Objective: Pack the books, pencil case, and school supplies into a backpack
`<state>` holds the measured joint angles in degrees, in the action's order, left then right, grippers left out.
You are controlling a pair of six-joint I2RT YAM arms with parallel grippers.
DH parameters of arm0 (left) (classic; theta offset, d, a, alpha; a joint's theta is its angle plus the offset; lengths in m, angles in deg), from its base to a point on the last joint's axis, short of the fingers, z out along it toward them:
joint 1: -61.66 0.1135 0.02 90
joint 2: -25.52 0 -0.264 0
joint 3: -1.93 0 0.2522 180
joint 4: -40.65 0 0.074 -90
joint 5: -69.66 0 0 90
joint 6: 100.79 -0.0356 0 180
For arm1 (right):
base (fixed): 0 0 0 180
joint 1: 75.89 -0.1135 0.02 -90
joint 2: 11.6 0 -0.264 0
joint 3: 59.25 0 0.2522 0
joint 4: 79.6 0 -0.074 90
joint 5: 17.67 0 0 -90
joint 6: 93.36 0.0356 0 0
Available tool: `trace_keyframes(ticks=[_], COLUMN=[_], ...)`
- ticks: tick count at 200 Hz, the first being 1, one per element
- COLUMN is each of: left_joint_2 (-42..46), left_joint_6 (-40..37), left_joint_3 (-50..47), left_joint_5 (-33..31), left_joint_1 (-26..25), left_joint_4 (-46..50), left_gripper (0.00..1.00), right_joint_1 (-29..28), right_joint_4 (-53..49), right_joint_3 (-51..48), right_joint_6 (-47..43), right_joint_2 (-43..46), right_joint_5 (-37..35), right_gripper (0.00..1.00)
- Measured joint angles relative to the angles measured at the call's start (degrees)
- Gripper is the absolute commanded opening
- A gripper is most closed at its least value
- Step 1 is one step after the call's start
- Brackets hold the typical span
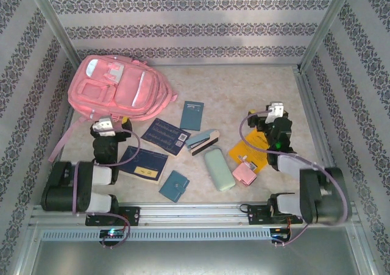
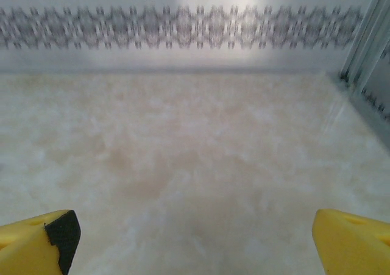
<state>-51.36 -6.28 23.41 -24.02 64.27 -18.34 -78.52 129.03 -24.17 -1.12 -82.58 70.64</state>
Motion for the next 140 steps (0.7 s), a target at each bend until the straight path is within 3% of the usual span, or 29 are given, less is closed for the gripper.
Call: trace_keyframes(ticks=[40, 55, 78, 104, 140], left_joint_2=[8.26, 10.88, 16.94, 19.93, 16.5], left_joint_6=[-1.22, -1.2, 0.37, 3.28, 5.66], left_joint_3=[1.95, 5.03, 17.03, 30.67, 47.98], left_joint_5=[0.81, 1.42, 0.24, -0.5, -4.42], left_joint_1=[-4.24, -7.76, -15.21, -19.85, -27.45], left_joint_4=[0.96, 5.35, 27.26, 46.53, 75.82], left_gripper=[1.0, 1.0, 1.0, 1.0, 1.0], right_joint_1=[-11.08, -15.87, -22.71, -29.97, -36.89], right_joint_4=[-15.04, -21.86, -30.91, -43.82, -66.34], right_joint_3=[8.44, 12.9, 18.58, 26.4, 43.6], right_joint_6=[2.6, 3.39, 3.89, 4.79, 8.79], right_joint_2=[12.96, 15.56, 18.67, 20.35, 16.35], right_joint_5=[-4.98, -5.14, -4.96, -5.03, -10.03], right_gripper=[0.98, 0.98, 0.98, 0.98, 0.98])
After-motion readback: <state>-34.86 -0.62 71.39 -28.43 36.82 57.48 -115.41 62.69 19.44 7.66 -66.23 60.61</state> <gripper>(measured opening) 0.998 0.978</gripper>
